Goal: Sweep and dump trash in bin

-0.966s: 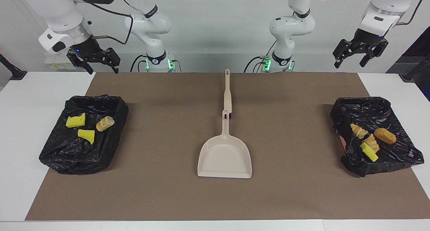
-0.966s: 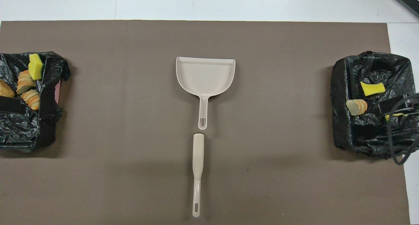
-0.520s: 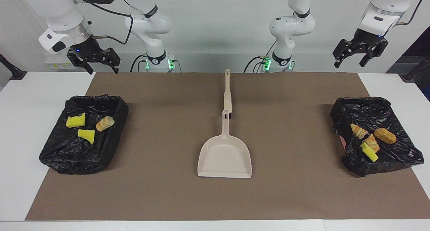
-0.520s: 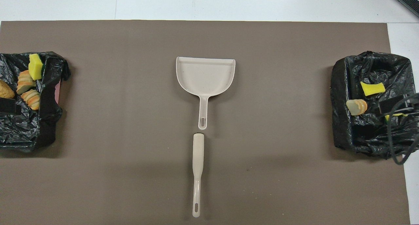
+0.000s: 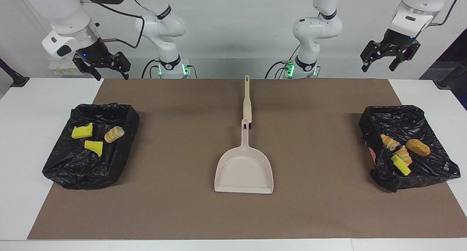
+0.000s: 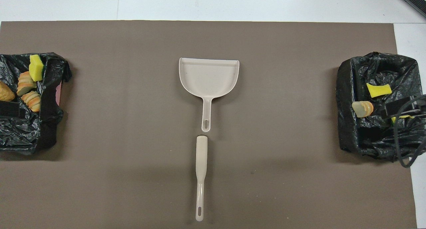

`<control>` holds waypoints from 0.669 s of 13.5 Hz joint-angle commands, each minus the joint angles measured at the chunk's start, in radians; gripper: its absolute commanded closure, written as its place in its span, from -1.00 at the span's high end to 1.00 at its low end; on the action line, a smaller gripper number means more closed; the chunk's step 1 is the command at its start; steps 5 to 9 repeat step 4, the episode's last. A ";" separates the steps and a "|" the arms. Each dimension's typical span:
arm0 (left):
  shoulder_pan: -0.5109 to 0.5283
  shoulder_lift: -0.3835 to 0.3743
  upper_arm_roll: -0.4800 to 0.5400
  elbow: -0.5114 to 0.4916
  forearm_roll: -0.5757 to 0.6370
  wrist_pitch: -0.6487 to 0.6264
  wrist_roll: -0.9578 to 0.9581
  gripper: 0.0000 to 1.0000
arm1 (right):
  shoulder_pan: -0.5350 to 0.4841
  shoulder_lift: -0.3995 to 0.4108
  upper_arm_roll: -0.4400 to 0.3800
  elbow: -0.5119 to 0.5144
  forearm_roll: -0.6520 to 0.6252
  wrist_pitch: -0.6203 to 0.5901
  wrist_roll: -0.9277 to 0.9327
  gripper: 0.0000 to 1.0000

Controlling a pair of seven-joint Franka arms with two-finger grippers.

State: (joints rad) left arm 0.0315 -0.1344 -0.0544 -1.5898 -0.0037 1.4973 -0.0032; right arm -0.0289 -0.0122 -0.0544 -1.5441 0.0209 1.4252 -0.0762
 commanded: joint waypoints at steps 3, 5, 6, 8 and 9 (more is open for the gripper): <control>-0.016 -0.019 0.013 -0.010 -0.010 -0.012 -0.007 1.00 | -0.014 -0.003 0.011 0.006 0.007 -0.005 0.010 1.00; -0.018 -0.019 0.015 -0.012 -0.010 -0.012 -0.009 1.00 | -0.014 -0.003 0.011 0.006 0.005 -0.005 0.010 1.00; -0.018 -0.019 0.015 -0.012 -0.010 -0.012 -0.009 1.00 | -0.014 -0.003 0.011 0.006 0.005 -0.005 0.010 1.00; -0.018 -0.019 0.015 -0.012 -0.010 -0.012 -0.009 1.00 | -0.014 -0.003 0.011 0.006 0.005 -0.005 0.010 1.00; -0.018 -0.019 0.015 -0.012 -0.010 -0.012 -0.009 1.00 | -0.014 -0.003 0.011 0.006 0.005 -0.005 0.010 1.00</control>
